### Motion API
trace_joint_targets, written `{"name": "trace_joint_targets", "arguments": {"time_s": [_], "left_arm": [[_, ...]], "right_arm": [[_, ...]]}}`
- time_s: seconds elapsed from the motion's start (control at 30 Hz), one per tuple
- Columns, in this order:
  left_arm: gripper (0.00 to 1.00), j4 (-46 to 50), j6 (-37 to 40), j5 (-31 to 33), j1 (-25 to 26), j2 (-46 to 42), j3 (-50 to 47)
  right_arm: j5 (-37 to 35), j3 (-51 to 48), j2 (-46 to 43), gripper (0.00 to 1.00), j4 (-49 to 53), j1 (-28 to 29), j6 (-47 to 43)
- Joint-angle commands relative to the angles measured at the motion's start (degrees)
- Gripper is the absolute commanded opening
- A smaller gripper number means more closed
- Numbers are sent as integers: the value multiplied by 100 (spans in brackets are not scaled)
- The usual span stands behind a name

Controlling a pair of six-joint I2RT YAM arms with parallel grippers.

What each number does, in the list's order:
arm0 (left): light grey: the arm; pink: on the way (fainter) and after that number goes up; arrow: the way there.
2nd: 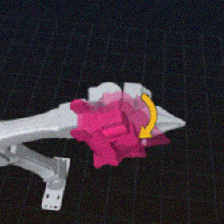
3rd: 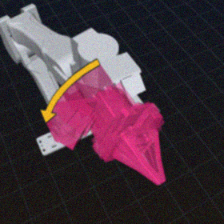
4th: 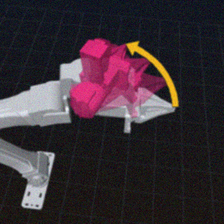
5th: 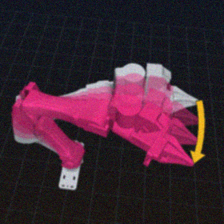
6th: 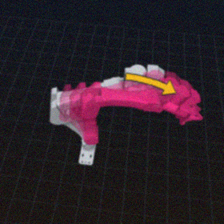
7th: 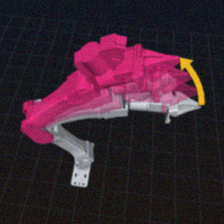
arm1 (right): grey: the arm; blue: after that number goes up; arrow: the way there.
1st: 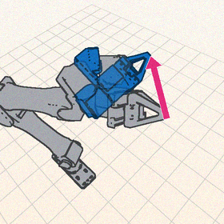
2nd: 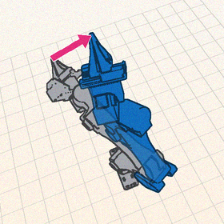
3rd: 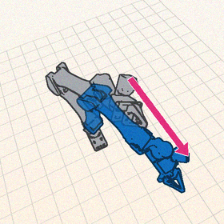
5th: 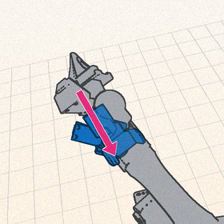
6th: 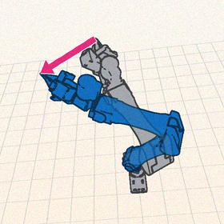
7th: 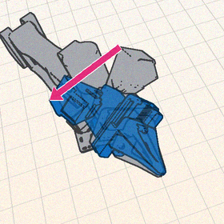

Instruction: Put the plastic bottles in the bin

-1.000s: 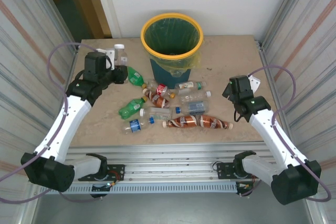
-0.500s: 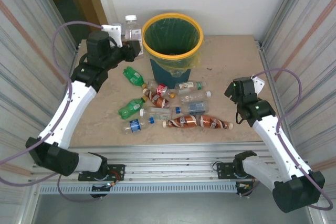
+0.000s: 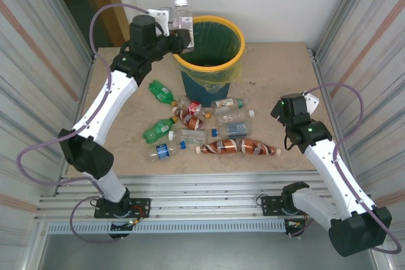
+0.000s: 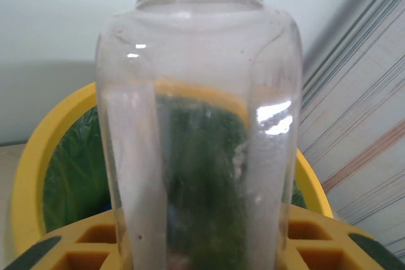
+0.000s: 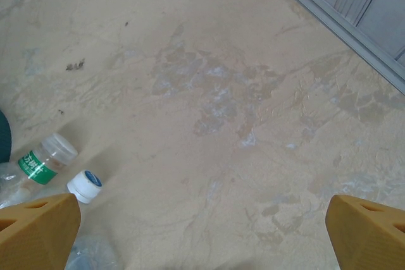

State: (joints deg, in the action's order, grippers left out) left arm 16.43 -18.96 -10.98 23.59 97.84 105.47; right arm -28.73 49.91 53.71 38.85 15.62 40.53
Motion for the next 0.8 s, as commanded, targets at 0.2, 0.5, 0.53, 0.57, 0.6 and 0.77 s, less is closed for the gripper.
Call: {"name": "trace_joint_targets", "arguments": {"time_s": [0.2, 0.5, 0.53, 0.57, 0.6, 0.77], "left_arm": [[41, 124, -215, -366, 75, 959, 862], [49, 604, -16, -443, 137, 1795, 1582], [51, 664, -4, -436, 136, 1861, 1659], [54, 713, 12, -432, 141, 1918, 1716], [55, 749, 24, -431, 145, 1959, 1760], [58, 779, 76, -394, 145, 2002, 1806]], "right_arm": [[-77, -111, -164, 98, 118, -41, 282], [72, -279, -151, 98, 62, -26, 388], [145, -307, -154, 98, 39, -24, 395], [218, -352, -152, 98, 26, -21, 423], [256, -386, -155, 98, 38, 3, 487], [450, -685, -225, 98, 61, 120, 831]]}}
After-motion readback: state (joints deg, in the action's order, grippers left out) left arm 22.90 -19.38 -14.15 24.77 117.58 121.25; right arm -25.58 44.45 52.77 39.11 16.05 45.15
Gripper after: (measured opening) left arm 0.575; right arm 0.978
